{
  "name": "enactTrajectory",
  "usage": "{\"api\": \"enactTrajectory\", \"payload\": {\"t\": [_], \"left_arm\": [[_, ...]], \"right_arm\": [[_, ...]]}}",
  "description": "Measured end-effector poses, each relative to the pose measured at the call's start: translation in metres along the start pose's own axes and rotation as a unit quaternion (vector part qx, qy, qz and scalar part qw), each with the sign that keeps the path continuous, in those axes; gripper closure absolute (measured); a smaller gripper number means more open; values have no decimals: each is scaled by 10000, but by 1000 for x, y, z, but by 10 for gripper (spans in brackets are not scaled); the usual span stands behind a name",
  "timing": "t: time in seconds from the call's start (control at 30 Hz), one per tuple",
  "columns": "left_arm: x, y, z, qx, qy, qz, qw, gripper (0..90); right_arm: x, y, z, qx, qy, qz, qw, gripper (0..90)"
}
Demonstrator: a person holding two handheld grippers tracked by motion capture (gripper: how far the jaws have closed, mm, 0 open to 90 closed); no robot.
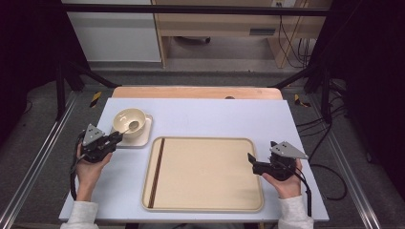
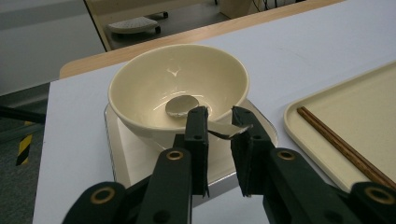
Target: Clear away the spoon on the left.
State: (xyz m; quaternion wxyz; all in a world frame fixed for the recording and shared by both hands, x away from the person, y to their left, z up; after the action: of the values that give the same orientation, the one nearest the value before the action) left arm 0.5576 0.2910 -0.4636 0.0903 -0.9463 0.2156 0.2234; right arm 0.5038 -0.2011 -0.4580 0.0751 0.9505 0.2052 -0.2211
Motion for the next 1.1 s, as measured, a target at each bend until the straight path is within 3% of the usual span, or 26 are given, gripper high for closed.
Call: {"api": "enactTrajectory", "payload": {"t": [0.37, 1.1], "left_arm": [[-2, 1, -1, 54, -45, -139, 9999, 837], [-9, 2, -4, -71, 111, -112, 9999, 889]], "right_arm": [[1, 0, 0, 1, -9, -3, 10000, 81], [2, -1, 2, -23, -37, -2, 10000, 81]]}}
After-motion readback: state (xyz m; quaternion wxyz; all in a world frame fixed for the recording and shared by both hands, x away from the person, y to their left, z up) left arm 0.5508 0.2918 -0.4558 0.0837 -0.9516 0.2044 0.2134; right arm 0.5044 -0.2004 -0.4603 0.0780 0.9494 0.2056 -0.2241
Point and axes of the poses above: each handheld gripper's, and its own axes: x roughly forward along the jaws, z roughly out of its underside, y roughly to its right, the point moved 8 cm from there along x, roughly forward along the jaws, and after that the axes turned 1 degree about -y, right-handed, at the moved point
